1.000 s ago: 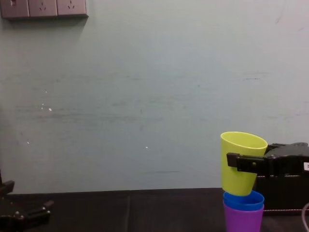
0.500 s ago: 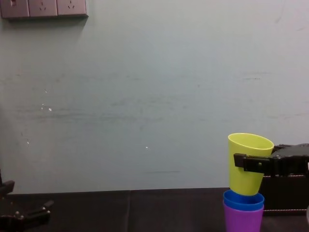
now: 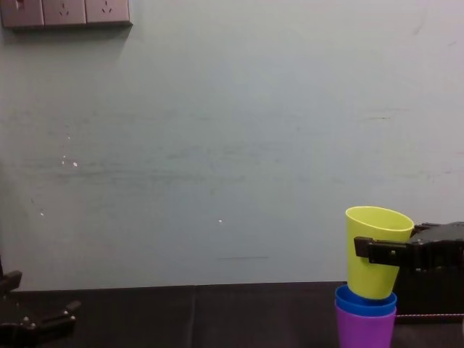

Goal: Stack the three plastic cups sequentially using one hand.

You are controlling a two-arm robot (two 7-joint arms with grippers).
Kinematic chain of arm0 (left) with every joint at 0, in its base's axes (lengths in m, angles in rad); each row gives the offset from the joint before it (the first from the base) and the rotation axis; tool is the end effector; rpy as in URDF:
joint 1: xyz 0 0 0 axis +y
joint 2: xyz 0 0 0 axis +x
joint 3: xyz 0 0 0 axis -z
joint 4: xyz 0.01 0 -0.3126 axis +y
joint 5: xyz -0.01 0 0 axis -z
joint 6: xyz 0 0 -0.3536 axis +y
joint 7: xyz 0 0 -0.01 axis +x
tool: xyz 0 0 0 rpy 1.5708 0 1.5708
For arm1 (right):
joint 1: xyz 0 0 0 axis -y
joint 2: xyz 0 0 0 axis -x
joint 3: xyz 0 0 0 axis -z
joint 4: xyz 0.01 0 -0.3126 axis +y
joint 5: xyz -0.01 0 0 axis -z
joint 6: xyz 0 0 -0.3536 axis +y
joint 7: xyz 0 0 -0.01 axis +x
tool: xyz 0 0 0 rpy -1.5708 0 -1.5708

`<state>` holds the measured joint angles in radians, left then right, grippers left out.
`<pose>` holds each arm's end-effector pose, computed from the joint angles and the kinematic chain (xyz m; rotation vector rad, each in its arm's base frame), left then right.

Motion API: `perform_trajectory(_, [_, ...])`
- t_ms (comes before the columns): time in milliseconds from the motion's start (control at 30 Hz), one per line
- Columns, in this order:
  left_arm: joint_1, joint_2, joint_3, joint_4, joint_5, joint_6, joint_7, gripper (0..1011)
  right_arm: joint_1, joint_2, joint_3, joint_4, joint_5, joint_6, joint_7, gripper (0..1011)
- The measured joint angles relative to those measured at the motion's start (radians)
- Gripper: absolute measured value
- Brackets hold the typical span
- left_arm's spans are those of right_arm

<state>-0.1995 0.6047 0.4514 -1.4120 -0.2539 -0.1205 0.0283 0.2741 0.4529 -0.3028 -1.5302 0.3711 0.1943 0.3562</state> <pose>0.4041 0.0837 -0.3291 0.3045 -0.2850 1.2480 0.4380 -0.0479 -0.2444 -0.1709 -0.0189 -0.9780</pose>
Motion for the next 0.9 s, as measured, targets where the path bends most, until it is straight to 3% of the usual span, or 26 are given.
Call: perform_trajectory(900, [0.0,0.0,0.0,0.0,0.0,0.0,0.0,1010,0.017,-0.017,-0.014,0.041,-0.019,-0.001,0.008,724])
